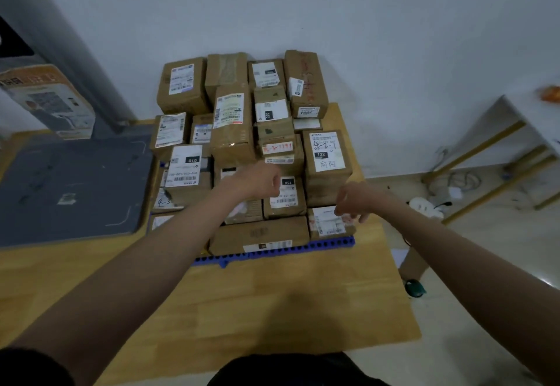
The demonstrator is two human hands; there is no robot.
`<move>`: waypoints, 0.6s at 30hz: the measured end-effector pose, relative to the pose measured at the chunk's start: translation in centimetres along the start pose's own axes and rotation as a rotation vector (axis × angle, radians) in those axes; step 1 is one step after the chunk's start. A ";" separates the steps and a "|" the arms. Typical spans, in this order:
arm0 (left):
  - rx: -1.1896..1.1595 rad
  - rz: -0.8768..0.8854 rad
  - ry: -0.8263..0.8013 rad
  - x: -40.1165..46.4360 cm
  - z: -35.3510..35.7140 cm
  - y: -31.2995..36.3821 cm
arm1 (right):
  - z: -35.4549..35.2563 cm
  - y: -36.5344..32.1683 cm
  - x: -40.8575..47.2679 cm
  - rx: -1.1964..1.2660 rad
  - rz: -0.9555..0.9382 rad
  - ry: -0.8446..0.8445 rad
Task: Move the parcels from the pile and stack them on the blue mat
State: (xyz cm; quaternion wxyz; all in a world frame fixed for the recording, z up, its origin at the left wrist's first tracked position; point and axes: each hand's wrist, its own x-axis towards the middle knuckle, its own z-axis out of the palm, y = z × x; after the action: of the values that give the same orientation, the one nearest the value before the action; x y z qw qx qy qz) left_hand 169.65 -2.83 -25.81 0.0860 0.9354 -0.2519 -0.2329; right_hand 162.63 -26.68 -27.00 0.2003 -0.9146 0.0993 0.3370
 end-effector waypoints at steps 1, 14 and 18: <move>-0.013 0.021 -0.024 0.6 0.3 0.6 | 0.1 0.7 -0.3 0.001 0.023 0.008; 0.020 0.083 -0.166 6.1 5.3 5.8 | 1.9 7.2 1.2 0.208 0.151 0.008; 0.077 0.033 -0.153 7.5 6.0 6.8 | 2.7 8.0 3.7 0.264 0.120 -0.036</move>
State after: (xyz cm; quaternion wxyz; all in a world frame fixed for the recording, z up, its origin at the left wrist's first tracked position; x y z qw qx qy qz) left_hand 169.54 -12.81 -32.15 0.0341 0.9131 -0.2819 -0.2925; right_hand 161.34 -32.93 -33.67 0.3002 -0.8665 0.1936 0.3486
